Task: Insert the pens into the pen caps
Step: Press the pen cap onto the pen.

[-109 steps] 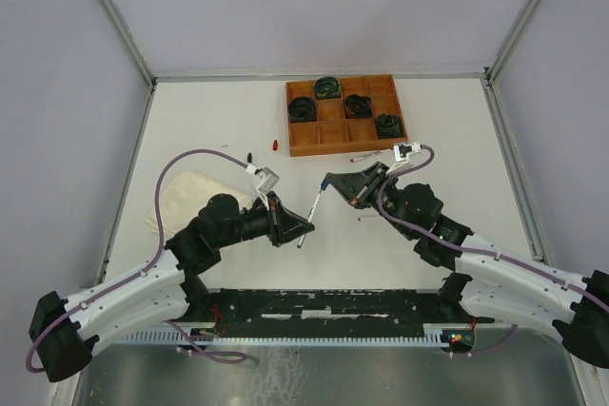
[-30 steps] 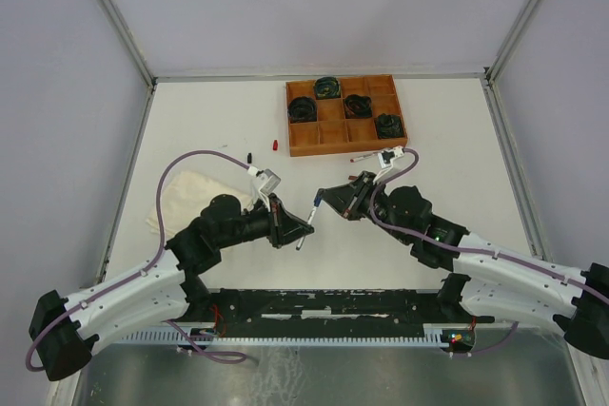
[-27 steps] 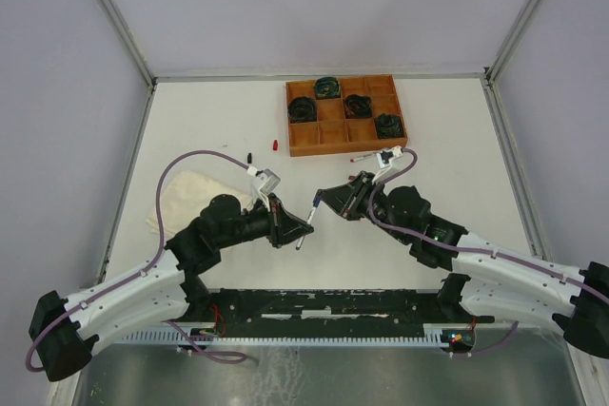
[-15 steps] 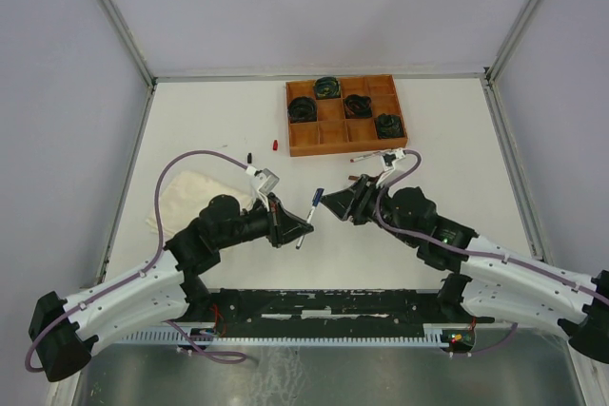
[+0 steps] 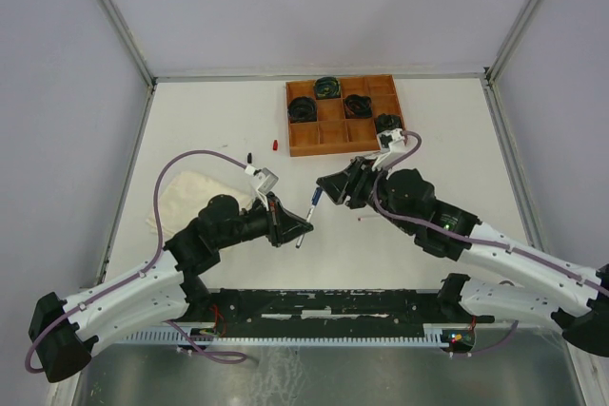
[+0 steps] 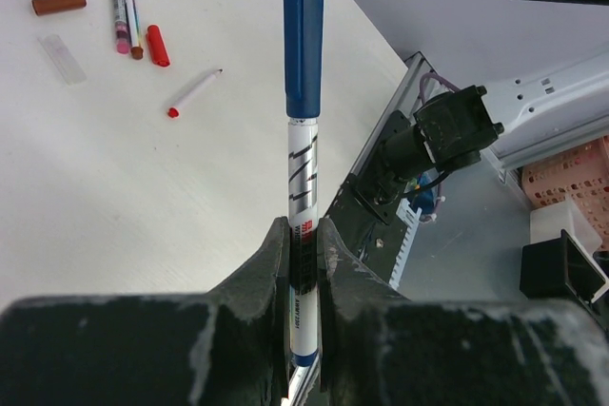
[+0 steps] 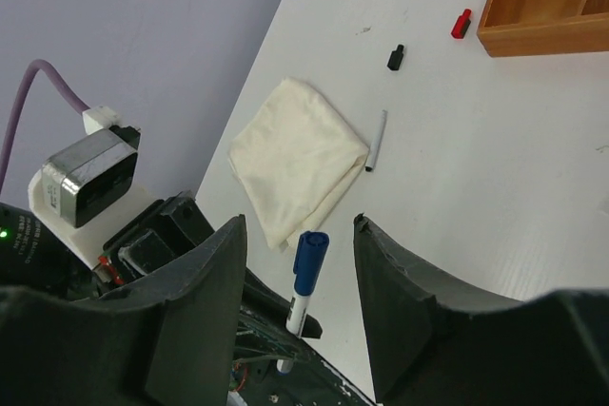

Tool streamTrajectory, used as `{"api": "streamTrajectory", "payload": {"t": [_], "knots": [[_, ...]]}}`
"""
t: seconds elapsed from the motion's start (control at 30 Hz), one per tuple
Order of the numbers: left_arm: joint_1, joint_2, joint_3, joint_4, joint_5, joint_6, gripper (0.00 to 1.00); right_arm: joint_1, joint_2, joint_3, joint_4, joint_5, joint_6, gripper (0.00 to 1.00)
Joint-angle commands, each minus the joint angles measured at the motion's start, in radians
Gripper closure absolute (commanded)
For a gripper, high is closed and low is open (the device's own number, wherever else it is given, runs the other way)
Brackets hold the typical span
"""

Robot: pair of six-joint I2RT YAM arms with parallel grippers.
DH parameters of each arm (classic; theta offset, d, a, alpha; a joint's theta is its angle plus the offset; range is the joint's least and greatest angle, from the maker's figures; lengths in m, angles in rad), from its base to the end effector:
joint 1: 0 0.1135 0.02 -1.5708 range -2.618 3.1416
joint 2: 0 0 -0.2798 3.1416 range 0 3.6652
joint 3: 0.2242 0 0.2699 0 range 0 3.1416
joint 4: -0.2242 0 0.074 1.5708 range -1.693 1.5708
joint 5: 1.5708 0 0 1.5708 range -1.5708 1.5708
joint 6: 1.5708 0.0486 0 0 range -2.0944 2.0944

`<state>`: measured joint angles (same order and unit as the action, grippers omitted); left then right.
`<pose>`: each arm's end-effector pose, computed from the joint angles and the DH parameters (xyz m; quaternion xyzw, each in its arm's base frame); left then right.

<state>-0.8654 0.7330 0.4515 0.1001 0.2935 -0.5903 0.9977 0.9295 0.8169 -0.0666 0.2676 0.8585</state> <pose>0.1190 -0.1614 0.2635 0.1969 0.7400 -0.5052 0.3981 0.1408 0.1945 0.3462 0.0324 0.7648 0.4472 0.4627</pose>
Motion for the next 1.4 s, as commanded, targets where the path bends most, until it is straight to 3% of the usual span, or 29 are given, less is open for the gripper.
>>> {"api": "streamTrajectory", "payload": {"t": [0.0,0.27,0.63,1.1,1.37], "knots": [[0.000,0.000,0.045,0.057,0.038,0.000,0.97,0.005,0.073,0.068,0.035,0.005,-0.027,0.44],[0.000,-0.005,0.041,0.064,0.045,-0.006,0.97,0.005,0.133,0.070,0.075,-0.047,0.006,0.48],[0.000,-0.018,0.044,0.071,0.027,-0.014,0.97,0.005,0.157,0.033,0.110,-0.087,0.063,0.75],[0.001,-0.020,0.185,0.072,-0.124,-0.012,0.97,0.005,0.149,0.004,0.076,-0.117,0.075,1.00],[0.001,0.002,0.287,0.054,-0.143,0.000,0.97,0.019,0.153,0.009,0.045,-0.140,0.059,1.00]]}}
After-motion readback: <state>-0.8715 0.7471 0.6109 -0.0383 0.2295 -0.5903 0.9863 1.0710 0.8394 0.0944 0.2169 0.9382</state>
